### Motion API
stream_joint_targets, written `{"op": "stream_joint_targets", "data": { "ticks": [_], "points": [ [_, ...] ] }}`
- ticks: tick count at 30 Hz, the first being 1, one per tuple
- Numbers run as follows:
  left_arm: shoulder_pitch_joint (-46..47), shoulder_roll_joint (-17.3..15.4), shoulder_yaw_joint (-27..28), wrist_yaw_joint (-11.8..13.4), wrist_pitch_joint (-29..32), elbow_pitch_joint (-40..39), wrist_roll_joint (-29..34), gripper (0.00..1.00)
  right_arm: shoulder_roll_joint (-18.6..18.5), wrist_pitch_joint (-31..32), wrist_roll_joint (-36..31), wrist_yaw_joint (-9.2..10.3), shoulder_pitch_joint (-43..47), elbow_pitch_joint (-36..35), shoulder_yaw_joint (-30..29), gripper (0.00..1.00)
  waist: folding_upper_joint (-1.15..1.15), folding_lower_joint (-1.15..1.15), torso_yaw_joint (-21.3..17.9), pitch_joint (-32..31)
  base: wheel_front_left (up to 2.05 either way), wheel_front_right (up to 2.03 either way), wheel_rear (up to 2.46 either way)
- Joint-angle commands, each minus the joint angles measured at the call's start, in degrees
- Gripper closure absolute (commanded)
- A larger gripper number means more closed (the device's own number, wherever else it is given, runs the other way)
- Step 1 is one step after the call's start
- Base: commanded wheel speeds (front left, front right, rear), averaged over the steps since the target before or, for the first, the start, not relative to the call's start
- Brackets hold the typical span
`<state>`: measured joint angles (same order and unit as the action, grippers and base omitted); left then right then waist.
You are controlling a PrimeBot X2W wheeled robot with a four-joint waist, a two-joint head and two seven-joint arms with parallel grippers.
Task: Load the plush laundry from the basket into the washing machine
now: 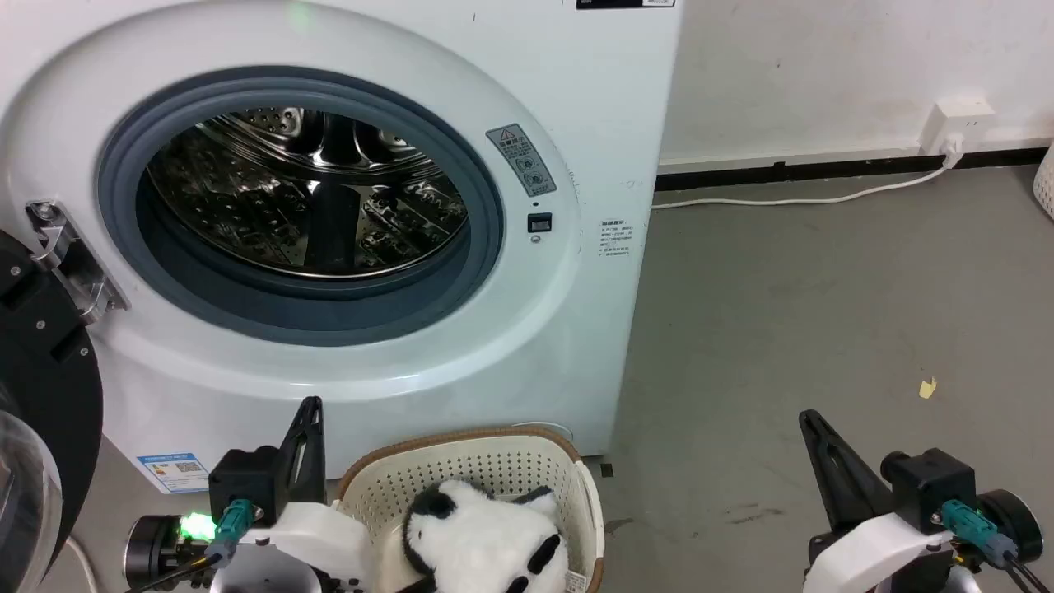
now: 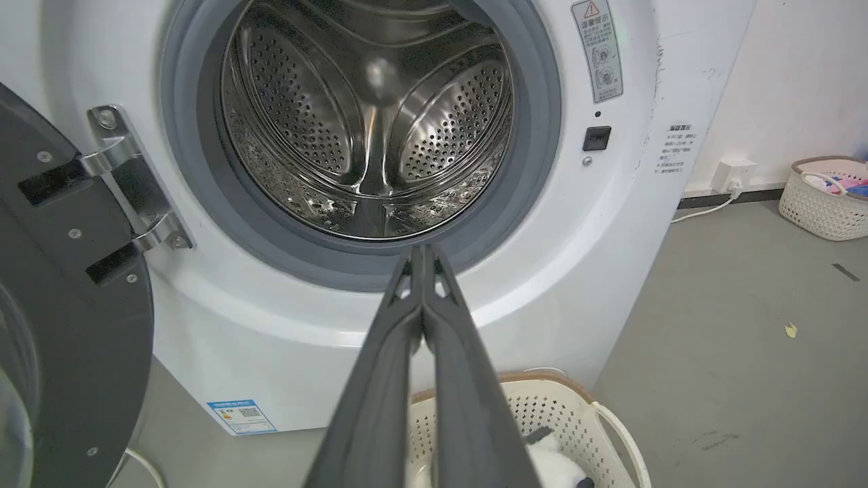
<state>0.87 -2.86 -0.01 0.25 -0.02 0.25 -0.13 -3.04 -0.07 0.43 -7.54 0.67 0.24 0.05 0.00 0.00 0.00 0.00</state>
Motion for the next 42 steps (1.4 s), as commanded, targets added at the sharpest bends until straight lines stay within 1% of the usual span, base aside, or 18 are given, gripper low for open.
{"op": "stream_joint_targets", "data": {
  "ticks": [1, 42],
  "points": [
    [-0.9, 0.0, 0.0, -0.2, 0.0, -0.2, 0.1, 1.00, 0.2, 0.1, -0.4, 0.05, -0.7, -0.2, 0.0, 1.00, 0.00, 0.00, 0.0, 0.0, 0.00, 0.00, 0.00],
    [-0.9, 0.0, 0.0, -0.2, 0.0, -0.2, 0.1, 1.00, 0.2, 0.1, -0.4, 0.05, -0.7, -0.2, 0.0, 1.00, 0.00, 0.00, 0.0, 0.0, 0.00, 0.00, 0.00]
  ]
}}
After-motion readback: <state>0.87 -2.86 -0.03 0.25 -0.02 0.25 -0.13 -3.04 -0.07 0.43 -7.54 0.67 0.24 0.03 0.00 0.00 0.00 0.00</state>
